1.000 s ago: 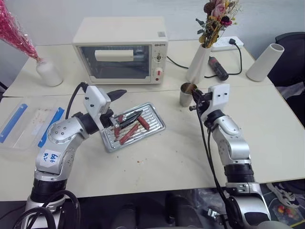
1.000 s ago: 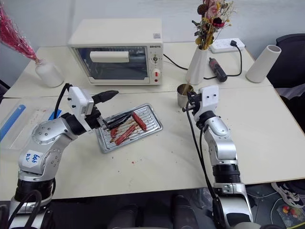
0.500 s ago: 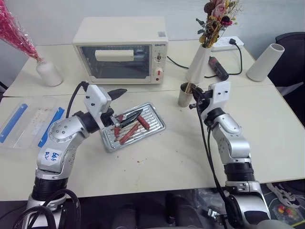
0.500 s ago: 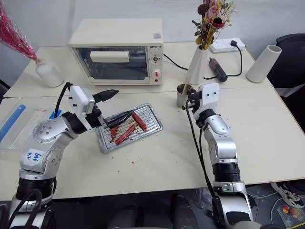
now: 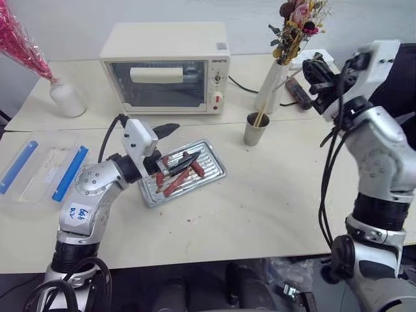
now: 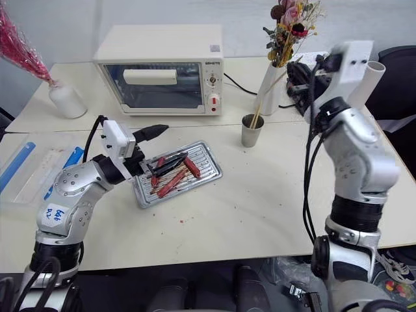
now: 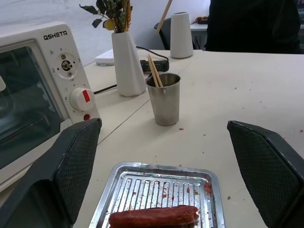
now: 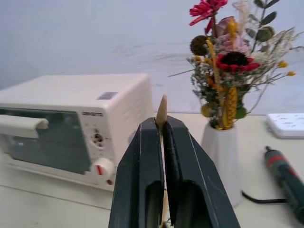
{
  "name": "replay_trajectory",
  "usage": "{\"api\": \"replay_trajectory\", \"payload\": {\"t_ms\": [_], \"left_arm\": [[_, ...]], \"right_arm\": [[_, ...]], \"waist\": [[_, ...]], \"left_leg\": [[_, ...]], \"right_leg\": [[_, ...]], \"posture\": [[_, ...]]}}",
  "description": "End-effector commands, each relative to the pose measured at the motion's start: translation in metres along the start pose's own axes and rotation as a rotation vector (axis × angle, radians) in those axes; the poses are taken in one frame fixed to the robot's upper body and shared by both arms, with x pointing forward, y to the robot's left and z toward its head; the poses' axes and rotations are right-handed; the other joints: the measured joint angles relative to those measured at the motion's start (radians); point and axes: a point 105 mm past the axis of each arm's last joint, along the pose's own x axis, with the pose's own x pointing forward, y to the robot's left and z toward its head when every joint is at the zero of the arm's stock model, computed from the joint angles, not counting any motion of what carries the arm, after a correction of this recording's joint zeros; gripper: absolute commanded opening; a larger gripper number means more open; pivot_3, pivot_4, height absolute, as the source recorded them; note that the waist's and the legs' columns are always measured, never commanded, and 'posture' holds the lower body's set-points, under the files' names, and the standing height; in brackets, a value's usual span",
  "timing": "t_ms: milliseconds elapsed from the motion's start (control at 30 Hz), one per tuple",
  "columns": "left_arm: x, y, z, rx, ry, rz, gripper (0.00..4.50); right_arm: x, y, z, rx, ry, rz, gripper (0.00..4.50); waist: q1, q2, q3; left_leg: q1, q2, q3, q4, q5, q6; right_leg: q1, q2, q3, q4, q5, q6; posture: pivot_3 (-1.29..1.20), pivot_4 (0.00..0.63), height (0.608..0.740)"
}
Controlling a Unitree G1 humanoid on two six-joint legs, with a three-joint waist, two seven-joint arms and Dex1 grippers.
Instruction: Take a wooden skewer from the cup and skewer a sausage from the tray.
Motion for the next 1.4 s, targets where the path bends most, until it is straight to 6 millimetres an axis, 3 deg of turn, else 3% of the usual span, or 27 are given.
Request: {"api": "replay_trajectory", "payload": {"t_ms": [33,267,367,533,767,1133,1400], "left_arm": [[0.002,-0.002,0.012,0.021,-0.054,-0.013,4.5],[0.004,-0.022,0.014,-0.023,-0.082,-0.084,4.5],[0.004,-0.029,0.013,-0.035,-0.077,-0.107,4.5],[0.003,-0.033,0.007,-0.055,-0.059,-0.119,4.5],[0.006,-0.037,0.0,-0.055,-0.052,-0.145,4.5],[0.015,-0.03,0.006,-0.032,-0.105,-0.144,4.5],[0.015,-0.032,0.005,-0.04,-0.106,-0.159,2.64]], "right_arm": [[-0.009,0.032,0.0,0.194,0.071,0.182,0.03],[-0.016,0.053,-0.063,0.613,0.252,0.164,0.03],[-0.023,0.066,-0.08,0.749,0.292,0.174,0.03],[-0.031,0.075,-0.091,0.879,0.332,0.162,0.03],[-0.034,0.082,-0.079,1.089,0.308,0.186,0.03],[-0.041,0.102,-0.091,1.079,0.368,0.211,0.03],[-0.039,0.101,-0.089,1.097,0.346,0.209,0.0]], "waist": [[0.0,0.0,0.0],[0.0,0.0,0.0],[0.0,0.0,0.0],[0.0,0.0,0.0],[-0.001,0.0,0.0],[0.0,0.0,0.0],[0.0,0.0,0.0]], "left_leg": [[0.0,0.0,0.0,0.0,0.0,0.0],[0.0,0.001,-0.001,0.0,0.0,0.0],[-0.001,0.001,-0.001,0.0,0.0,0.0],[-0.002,0.0,-0.001,0.0,0.0,0.001],[-0.002,0.0,-0.001,0.0,0.0,0.001],[-0.003,0.001,-0.001,0.0,-0.001,0.002],[-0.003,0.001,-0.001,0.0,-0.001,0.002]], "right_leg": [[0.0,0.0,0.0,0.0,0.0,0.0],[0.0,-0.002,0.003,0.0,0.0,0.0],[0.0,-0.003,0.003,-0.001,0.0,0.0],[-0.001,-0.001,0.002,-0.001,0.0,0.0],[-0.001,0.001,0.002,-0.001,0.0,0.0],[-0.001,0.001,0.002,-0.002,0.0,0.0],[-0.001,0.001,0.002,-0.003,0.0,0.0]], "posture": [[0.0,0.15,0.74],[0.0,0.15,0.74],[0.0,0.15,0.74],[0.0,0.15,0.74],[0.0,0.15,0.74],[0.0,0.15,0.74],[0.0,0.15,0.74]]}}
